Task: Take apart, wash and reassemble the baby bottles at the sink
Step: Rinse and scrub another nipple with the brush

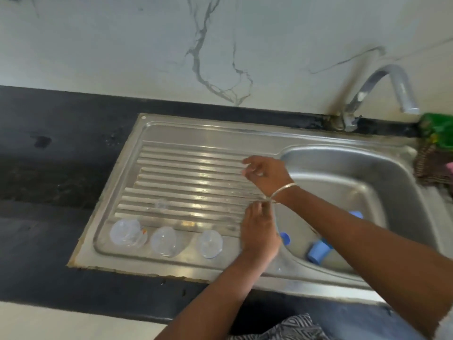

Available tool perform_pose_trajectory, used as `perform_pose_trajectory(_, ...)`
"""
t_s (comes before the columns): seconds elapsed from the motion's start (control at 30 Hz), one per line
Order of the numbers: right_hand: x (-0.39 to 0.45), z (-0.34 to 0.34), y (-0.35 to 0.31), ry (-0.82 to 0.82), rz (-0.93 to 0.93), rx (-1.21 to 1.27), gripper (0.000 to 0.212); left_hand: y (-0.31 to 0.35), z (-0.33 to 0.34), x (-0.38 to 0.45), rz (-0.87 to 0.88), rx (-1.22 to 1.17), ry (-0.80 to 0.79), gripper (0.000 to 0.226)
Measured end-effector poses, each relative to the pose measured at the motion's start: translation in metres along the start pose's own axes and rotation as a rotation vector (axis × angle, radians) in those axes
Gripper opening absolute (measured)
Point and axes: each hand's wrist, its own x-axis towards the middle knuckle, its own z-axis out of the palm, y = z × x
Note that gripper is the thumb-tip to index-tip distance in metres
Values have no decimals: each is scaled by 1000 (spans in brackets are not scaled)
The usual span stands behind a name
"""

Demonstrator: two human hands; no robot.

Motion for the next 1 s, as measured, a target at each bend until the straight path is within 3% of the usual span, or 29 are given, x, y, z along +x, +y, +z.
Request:
perform_pose_trajectory(0.13, -47, -53, 70, 108, 251, -126, 10, 12, -5, 2, -64, -12, -66, 43)
perform_pose_trajectory(0.33, -98, -86, 152, -101, 487, -296, 9, 28, -2, 17, -84, 64, -98, 38)
perform_pose_trajectory(0.43, -109, -88, 181, -222, 513, -395, 19, 36, 6, 19, -62, 74, -103, 42)
perform_pose_trajectory(0.7, -105, -98, 248, -219, 555, -475, 22, 62, 25, 26, -69, 168, -172, 36)
perform_pose_trajectory(1.0, -79, -91, 270, -375, 326, -598, 22, 97, 60, 25, -172, 183, -286, 38)
